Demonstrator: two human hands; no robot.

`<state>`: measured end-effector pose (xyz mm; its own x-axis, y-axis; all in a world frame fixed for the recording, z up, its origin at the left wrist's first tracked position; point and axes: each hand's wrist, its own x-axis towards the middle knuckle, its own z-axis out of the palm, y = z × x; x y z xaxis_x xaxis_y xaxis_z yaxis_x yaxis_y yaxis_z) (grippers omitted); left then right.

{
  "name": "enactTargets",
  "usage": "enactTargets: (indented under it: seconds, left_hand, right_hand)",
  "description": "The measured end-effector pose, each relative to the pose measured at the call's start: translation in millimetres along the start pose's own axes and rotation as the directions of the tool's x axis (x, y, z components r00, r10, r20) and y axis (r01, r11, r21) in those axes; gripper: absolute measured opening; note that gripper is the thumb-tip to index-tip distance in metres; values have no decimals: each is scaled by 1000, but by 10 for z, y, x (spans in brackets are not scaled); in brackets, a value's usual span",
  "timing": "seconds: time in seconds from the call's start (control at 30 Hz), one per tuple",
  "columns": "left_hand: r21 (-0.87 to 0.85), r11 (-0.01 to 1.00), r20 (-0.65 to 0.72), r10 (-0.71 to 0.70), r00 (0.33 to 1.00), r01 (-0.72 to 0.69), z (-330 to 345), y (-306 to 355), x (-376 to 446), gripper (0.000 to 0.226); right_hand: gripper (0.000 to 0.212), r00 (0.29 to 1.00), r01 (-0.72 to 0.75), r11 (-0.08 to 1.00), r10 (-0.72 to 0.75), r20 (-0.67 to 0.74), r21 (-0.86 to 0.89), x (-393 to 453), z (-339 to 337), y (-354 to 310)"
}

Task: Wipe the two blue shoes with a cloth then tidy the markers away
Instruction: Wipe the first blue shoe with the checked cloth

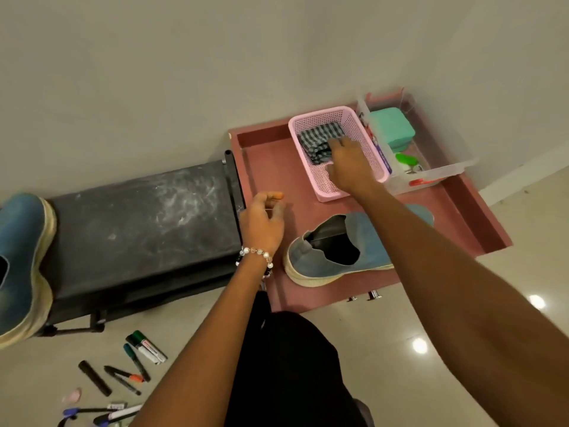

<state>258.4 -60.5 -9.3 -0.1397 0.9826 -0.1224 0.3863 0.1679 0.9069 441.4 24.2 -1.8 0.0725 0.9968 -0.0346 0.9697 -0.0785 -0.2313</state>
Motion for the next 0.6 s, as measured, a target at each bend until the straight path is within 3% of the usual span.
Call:
enactTargets:
  seconds: [0.07, 0.13, 0.3, 0.4, 0.47, 0.53, 0.6]
  left_hand:
    - [91, 994, 20, 52, 998, -54, -1, -63, 79, 15]
    - [134, 989, 29, 54, 998, -58, -14, -120, 103, 15]
    - [37, 999, 1, -17, 1000, 17, -11, -170, 150, 12]
    - [39, 998, 23, -50, 998, 49, -16, -121, 98, 13]
    - [20, 994, 46, -108, 993, 108, -41, -59, 37, 14]
    - [-43, 984, 60, -172, 983, 175, -65, 25, -56, 14]
    - [-157, 964, 39, -210, 977, 214, -103, 175, -228, 9]
  right_hand:
    - [69, 993, -7, 995, 19, 116, -97, 217, 136, 40]
    - [73, 987, -39, 986, 64, 150, -160, 337, 220, 40]
    - [28, 998, -1, 976, -12, -57, -216, 361, 162, -12]
    - [29, 980, -56, 998, 54, -193, -8, 166, -64, -20]
    - [26, 927, -84, 980, 143, -348, 179, -102, -261, -34]
    - [22, 861, -51, 901, 259, -438, 431, -489, -470, -66]
    - [17, 834, 29, 769, 333, -439, 639, -961, -694, -121]
